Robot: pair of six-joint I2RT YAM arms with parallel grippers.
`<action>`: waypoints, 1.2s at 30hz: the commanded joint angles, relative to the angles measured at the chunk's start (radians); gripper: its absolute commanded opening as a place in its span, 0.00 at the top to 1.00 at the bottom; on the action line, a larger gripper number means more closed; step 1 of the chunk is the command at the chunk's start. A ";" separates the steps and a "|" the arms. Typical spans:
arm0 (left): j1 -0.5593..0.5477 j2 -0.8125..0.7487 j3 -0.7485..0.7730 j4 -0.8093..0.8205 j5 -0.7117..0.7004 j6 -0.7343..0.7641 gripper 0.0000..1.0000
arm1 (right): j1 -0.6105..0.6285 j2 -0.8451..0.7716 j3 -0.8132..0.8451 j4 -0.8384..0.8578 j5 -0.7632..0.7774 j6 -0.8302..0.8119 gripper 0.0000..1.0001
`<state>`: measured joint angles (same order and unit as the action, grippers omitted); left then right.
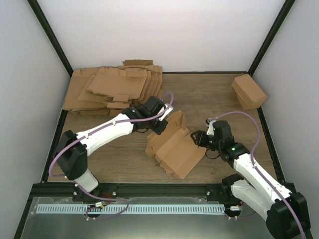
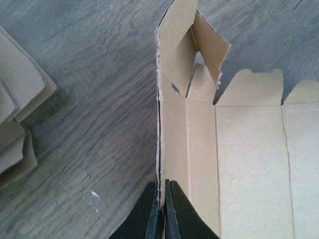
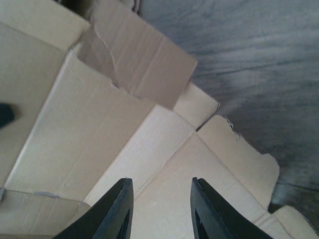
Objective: Fold the paper box
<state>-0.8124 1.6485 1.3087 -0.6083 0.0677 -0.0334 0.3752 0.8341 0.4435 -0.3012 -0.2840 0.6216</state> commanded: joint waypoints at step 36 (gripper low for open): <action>-0.008 -0.275 -0.184 -0.008 0.050 -0.080 0.96 | 0.096 0.193 0.086 0.363 -0.122 -0.524 0.14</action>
<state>-0.8162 1.3937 1.1236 -0.6151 0.1028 -0.1253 0.4389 0.9539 0.5095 -0.0261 -0.4240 0.1677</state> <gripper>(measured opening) 0.041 0.867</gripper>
